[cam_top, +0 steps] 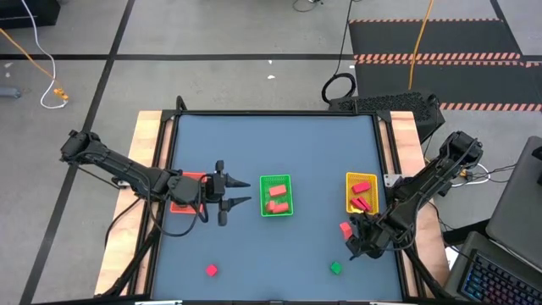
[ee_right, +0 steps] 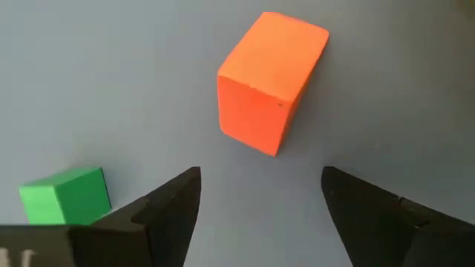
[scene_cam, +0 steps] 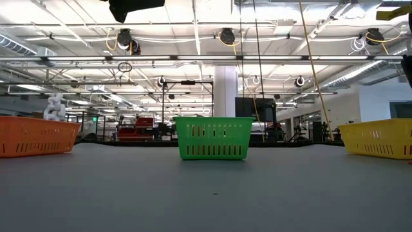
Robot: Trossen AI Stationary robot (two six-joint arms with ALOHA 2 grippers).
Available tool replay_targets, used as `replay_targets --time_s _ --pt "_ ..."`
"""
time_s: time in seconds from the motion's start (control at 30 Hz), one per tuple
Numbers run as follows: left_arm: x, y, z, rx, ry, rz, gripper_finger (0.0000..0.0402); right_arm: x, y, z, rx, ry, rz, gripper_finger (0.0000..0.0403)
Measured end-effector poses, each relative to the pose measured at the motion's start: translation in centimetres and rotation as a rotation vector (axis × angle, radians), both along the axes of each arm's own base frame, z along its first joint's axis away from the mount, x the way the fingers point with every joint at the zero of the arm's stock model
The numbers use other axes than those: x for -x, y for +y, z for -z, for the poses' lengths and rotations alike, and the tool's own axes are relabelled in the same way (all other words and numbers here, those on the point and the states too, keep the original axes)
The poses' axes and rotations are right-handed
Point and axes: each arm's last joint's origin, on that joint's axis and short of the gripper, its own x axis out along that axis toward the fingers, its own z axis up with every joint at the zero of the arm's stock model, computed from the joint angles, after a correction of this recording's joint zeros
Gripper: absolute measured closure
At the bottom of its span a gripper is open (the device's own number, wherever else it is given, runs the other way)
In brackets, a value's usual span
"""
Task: Sort & place blocks by color
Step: Put the orange block into the green bin
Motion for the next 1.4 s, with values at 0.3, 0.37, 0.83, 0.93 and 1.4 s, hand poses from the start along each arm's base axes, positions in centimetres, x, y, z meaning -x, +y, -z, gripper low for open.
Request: replay_targets --time_s 0.3,0.37,0.83,0.93,1.4 --pt "0.0 0.0 0.0 0.0 0.0 0.0 0.0227 -0.4 -0.4 0.0 0.021 -0.039 0.085 0.0124" --pt "0.0 0.0 0.0 0.0 0.0 0.0 0.0227 -0.7 -0.6 -0.1 0.037 -0.064 0.096 0.0124" --pt "0.0 0.0 0.0 -0.001 0.0 0.001 0.0227 -1.8 -1.2 0.7 0.084 -0.042 0.075 0.0151" --pt "0.0 0.0 0.0 -0.001 0.0 0.001 0.0227 -2.0 -1.2 1.3 0.102 -0.01 0.06 0.018" --pt "0.0 0.0 0.0 -0.005 0.005 0.001 0.0227 -2.6 -0.5 0.2 -0.001 -0.132 0.001 0.0269"
